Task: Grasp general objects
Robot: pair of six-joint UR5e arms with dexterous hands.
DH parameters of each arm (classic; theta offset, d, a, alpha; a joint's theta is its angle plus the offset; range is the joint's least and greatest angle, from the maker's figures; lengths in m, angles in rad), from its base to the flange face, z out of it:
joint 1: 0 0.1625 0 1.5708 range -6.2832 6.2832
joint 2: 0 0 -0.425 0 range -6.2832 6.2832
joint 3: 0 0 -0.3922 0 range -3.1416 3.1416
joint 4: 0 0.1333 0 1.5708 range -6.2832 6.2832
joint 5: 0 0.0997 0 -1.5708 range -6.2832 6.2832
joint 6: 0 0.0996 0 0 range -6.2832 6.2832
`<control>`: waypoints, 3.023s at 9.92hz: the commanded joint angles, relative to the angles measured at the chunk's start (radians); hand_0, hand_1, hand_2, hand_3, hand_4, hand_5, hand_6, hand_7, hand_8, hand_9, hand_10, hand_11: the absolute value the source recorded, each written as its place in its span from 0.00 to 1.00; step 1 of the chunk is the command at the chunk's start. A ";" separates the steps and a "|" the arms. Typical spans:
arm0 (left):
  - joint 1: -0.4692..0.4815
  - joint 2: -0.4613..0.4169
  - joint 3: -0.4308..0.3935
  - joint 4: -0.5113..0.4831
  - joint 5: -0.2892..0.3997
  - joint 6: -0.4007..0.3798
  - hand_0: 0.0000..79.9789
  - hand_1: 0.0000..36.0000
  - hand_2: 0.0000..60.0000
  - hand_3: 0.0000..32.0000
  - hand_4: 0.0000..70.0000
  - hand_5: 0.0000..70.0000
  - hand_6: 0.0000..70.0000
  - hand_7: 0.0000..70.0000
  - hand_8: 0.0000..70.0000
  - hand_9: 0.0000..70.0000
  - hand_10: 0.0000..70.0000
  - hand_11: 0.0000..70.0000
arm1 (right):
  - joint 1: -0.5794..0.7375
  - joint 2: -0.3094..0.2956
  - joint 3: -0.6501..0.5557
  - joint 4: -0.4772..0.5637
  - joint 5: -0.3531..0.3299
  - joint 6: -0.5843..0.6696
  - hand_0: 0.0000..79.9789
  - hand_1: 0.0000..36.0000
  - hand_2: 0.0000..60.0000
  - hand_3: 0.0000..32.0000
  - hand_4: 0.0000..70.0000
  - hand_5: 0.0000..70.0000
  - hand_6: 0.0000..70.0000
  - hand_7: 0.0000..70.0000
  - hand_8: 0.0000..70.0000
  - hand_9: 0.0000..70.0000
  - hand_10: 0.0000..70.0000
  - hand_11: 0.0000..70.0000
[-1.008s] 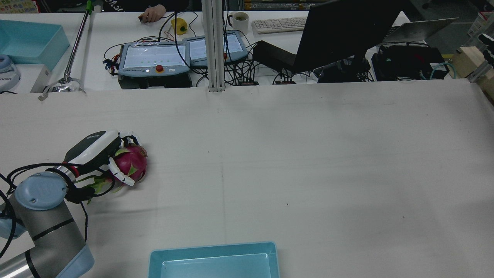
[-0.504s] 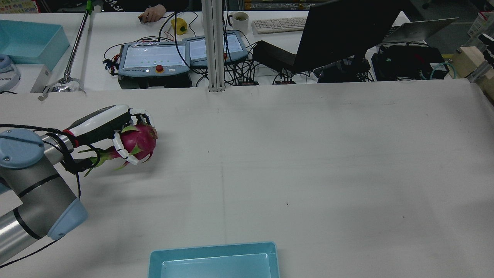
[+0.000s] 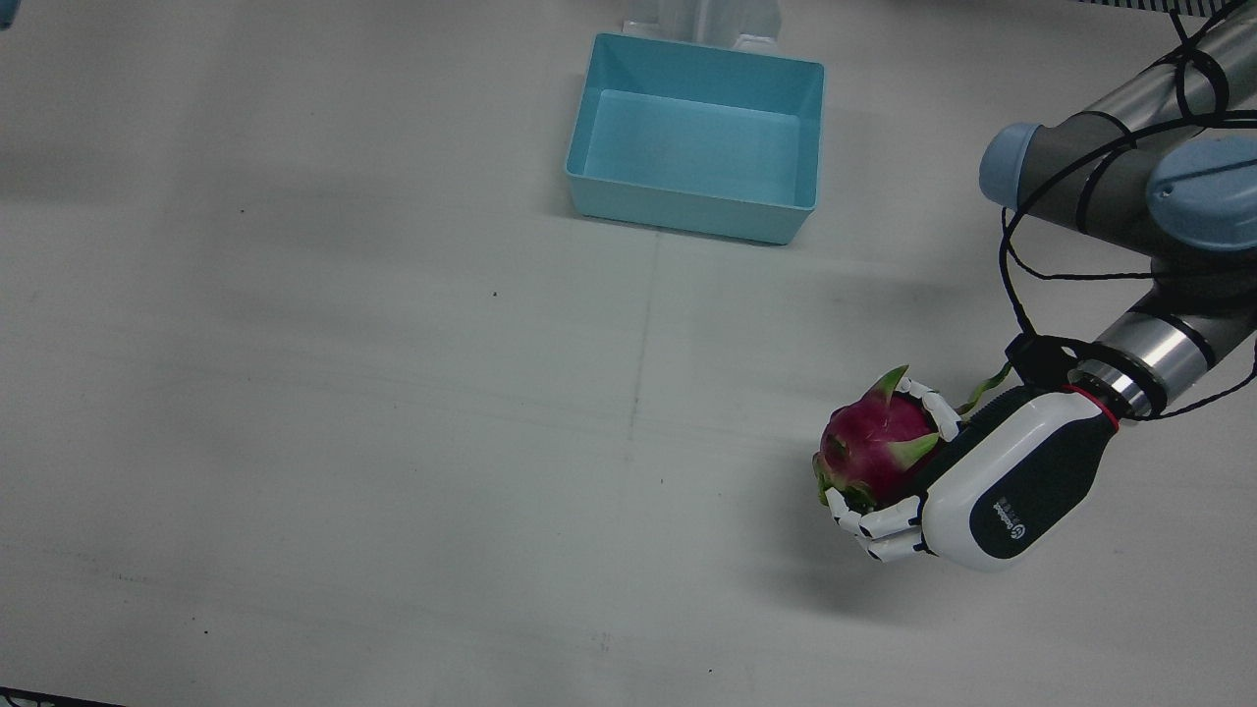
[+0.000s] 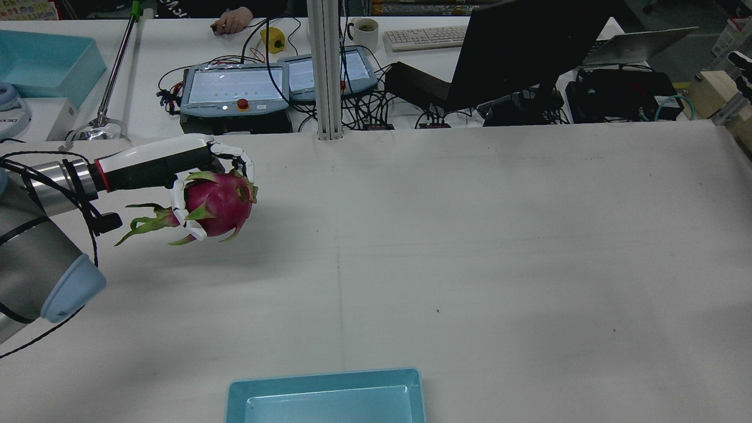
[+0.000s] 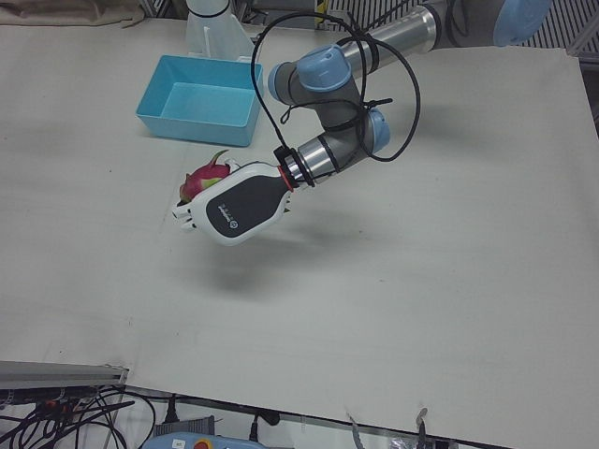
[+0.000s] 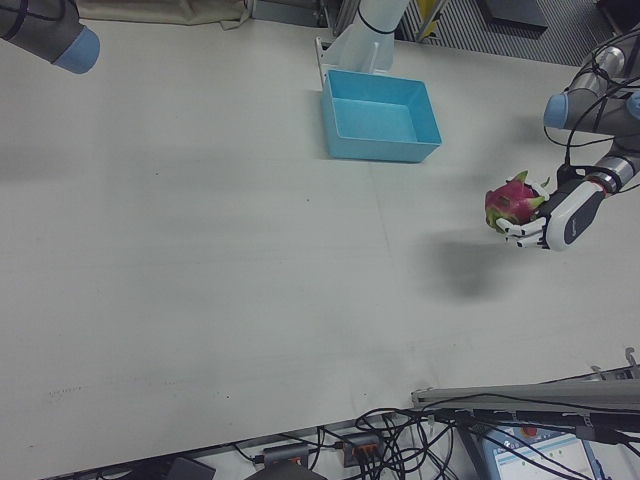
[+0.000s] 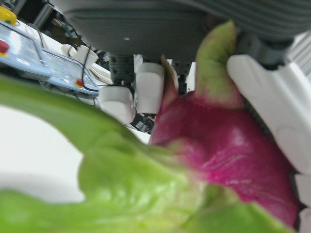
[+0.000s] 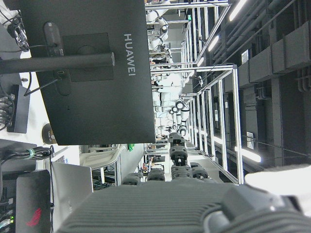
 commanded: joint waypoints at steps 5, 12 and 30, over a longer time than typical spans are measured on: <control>0.212 -0.023 -0.207 0.094 0.170 -0.056 0.63 0.30 1.00 0.00 1.00 1.00 1.00 1.00 1.00 1.00 1.00 1.00 | 0.000 0.000 0.000 0.000 0.000 0.000 0.00 0.00 0.00 0.00 0.00 0.00 0.00 0.00 0.00 0.00 0.00 0.00; 0.420 -0.017 -0.204 0.041 0.198 -0.048 0.69 0.33 0.58 0.00 1.00 0.97 1.00 1.00 0.99 1.00 0.85 1.00 | 0.000 0.000 0.000 0.000 0.000 0.000 0.00 0.00 0.00 0.00 0.00 0.00 0.00 0.00 0.00 0.00 0.00 0.00; 0.031 0.000 0.010 -0.162 0.222 -0.214 0.66 0.29 0.17 0.00 0.73 0.64 0.92 1.00 0.67 0.93 0.92 1.00 | 0.000 0.000 0.000 -0.001 0.000 0.000 0.00 0.00 0.00 0.00 0.00 0.00 0.00 0.00 0.00 0.00 0.00 0.00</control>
